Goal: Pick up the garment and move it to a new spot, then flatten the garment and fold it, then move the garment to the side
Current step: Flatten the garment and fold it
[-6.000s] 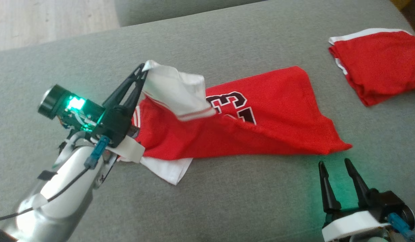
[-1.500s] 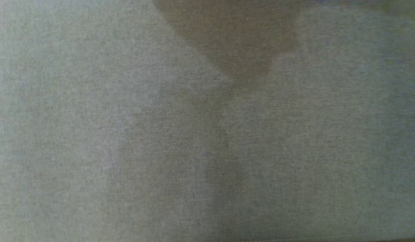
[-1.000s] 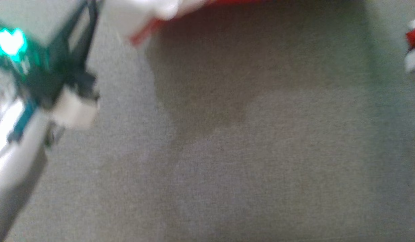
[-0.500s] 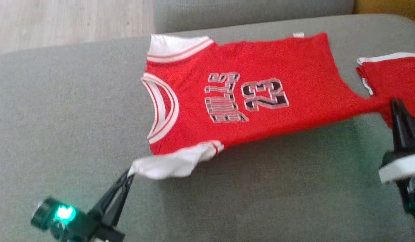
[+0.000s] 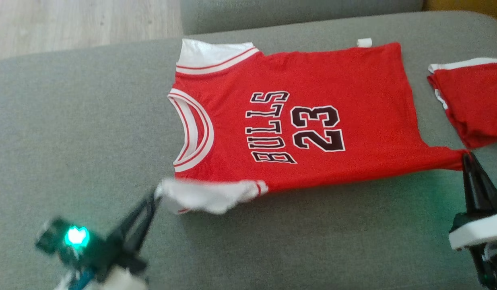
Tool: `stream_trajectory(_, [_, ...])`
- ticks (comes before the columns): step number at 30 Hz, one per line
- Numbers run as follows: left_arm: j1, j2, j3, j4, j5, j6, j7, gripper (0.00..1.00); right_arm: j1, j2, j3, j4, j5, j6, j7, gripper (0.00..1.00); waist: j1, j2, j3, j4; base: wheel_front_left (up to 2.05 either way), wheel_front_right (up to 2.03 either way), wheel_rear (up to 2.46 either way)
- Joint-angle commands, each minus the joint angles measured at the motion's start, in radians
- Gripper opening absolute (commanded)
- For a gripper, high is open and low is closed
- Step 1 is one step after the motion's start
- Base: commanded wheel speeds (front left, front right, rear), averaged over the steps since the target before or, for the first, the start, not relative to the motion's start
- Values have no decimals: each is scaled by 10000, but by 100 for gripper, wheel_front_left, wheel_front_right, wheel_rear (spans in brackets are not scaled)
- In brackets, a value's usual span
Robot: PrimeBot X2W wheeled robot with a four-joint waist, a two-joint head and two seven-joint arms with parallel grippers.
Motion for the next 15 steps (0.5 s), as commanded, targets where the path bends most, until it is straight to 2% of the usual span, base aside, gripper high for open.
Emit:
stream_trajectory(1, [-1164, 155, 576, -48, 170, -56, 17, 0, -550, -162, 74, -57, 14, 65, -64, 0, 0, -1, 284, -4, 0, 0, 0])
stream_trajectory(10, [-4974, -746, 315, 2213, 1284, -978, 148, 0, -2787, 6, 687, 1340, 46, 65, -64, 0, 0, -1, 1668, -283, 0, 0, 0])
stream_trajectory(15, [-6306, -1046, 83, 3328, 1782, -1327, 105, 0, -3742, 46, 1000, 1922, -6, 65, -64, 0, 0, -1, 2171, -411, 0, 0, 0])
